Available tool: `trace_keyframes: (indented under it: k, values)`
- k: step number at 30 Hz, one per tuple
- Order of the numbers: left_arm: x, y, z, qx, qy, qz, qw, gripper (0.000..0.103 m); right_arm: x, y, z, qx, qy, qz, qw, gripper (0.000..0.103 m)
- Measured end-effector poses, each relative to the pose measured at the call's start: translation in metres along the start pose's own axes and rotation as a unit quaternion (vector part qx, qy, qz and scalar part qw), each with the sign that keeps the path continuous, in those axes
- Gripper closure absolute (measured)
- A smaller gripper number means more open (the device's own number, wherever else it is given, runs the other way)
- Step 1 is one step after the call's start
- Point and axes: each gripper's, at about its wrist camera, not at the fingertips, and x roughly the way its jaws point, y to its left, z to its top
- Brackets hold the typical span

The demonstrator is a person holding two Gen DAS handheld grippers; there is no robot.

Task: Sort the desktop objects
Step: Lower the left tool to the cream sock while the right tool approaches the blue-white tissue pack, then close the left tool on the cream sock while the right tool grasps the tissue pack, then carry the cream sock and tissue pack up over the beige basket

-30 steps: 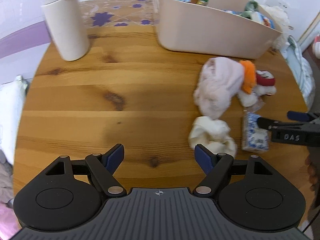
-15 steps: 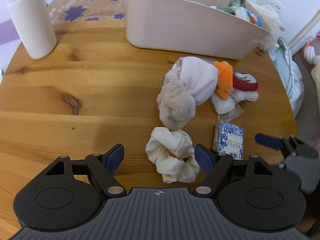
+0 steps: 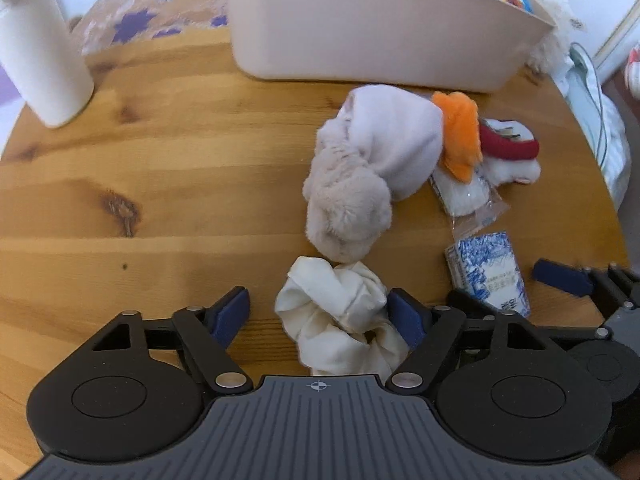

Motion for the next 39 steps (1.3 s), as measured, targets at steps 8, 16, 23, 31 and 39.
trace_keyframes:
  k: [8,16,23,31,39]
  values:
    - [-0.004,0.01,-0.004,0.023,0.005,-0.008,0.9997,0.073,-0.005,0.005,0.0,-0.016,-0.013,0.018,1.0,0.06]
    - [-0.013,0.026,-0.008,-0.02,0.013,-0.034,0.9991,0.085,-0.011,-0.001,-0.005,-0.011,-0.001,0.036,0.999,0.061]
    - [-0.033,0.031,-0.015,0.005,-0.008,-0.026,0.9996,0.085,-0.029,-0.018,-0.011,0.004,-0.014,0.045,0.999,0.061]
    - [-0.06,0.046,-0.009,0.002,-0.043,-0.021,0.9989,0.085,-0.06,-0.033,0.0,0.006,-0.052,0.055,0.997,0.061]
    - [-0.086,0.052,0.017,0.007,-0.085,-0.024,0.996,0.085,-0.086,-0.052,0.034,0.022,-0.083,0.051,0.995,0.061]
